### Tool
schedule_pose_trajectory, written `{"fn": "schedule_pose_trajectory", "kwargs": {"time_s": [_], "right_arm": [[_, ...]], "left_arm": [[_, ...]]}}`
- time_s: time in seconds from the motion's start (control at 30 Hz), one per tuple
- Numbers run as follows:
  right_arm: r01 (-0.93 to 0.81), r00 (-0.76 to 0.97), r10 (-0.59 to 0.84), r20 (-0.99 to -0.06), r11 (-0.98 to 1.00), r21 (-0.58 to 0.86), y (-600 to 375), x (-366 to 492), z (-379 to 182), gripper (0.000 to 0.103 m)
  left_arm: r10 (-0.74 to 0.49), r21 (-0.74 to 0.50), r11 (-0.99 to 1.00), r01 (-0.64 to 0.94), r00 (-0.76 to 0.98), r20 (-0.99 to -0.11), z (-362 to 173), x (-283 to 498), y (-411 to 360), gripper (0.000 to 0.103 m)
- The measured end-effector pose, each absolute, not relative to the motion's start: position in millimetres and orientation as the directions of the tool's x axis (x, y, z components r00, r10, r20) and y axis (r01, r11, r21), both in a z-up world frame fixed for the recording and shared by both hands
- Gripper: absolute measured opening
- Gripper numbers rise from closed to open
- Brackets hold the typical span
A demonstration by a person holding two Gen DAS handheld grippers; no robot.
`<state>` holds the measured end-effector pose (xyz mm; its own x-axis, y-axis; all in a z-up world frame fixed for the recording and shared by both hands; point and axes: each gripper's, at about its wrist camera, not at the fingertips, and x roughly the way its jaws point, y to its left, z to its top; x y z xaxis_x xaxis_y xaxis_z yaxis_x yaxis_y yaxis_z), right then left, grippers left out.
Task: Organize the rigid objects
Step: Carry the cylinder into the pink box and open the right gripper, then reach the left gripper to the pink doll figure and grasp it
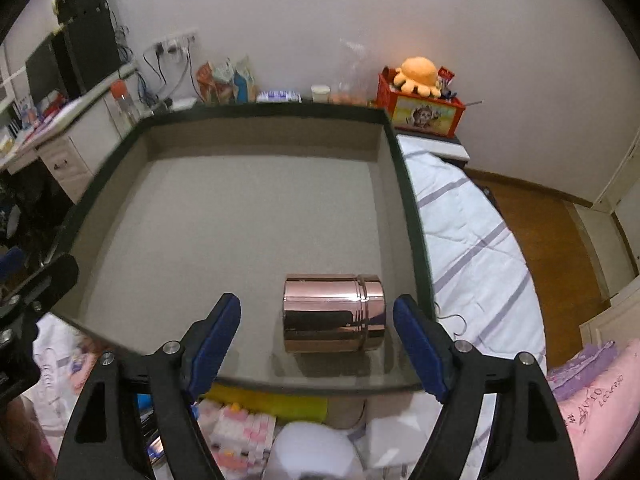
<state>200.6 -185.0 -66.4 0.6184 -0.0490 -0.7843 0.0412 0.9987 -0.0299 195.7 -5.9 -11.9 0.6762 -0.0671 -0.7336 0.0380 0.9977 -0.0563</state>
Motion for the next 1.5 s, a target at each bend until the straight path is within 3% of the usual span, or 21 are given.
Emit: {"fn": "schedule_pose_trajectory", "kwargs": {"time_s": [0.27, 0.8, 1.13, 1.5], "right_arm": [[0.052, 0.726, -0.017, -0.687, 0.998, 0.029, -188, 137, -28, 0.082], [0.040, 0.754, 0.032, -0.656, 0.995, 0.094, -185, 35, -47, 0.082], [0.049, 0.776, 0.030, -0.630, 0.993, 0.108, -189, 17, -43, 0.082], [0.071, 0.748, 0.029, -0.664, 0.990, 0.123, -200, 27, -65, 0.082]], "left_arm": [[-0.071, -0.064, 0.997, 0.036, 0.711, -0.699, 9, 144, -1, 0.103], [-0.064, -0.046, 0.998, 0.045, 0.709, -0.702, -8, 31, -12, 0.103], [-0.066, -0.035, 0.998, 0.059, 0.700, -0.711, -17, 20, -19, 0.103], [-0.078, -0.052, 0.997, 0.060, 0.610, -0.789, -66, 44, -26, 0.103]]}}
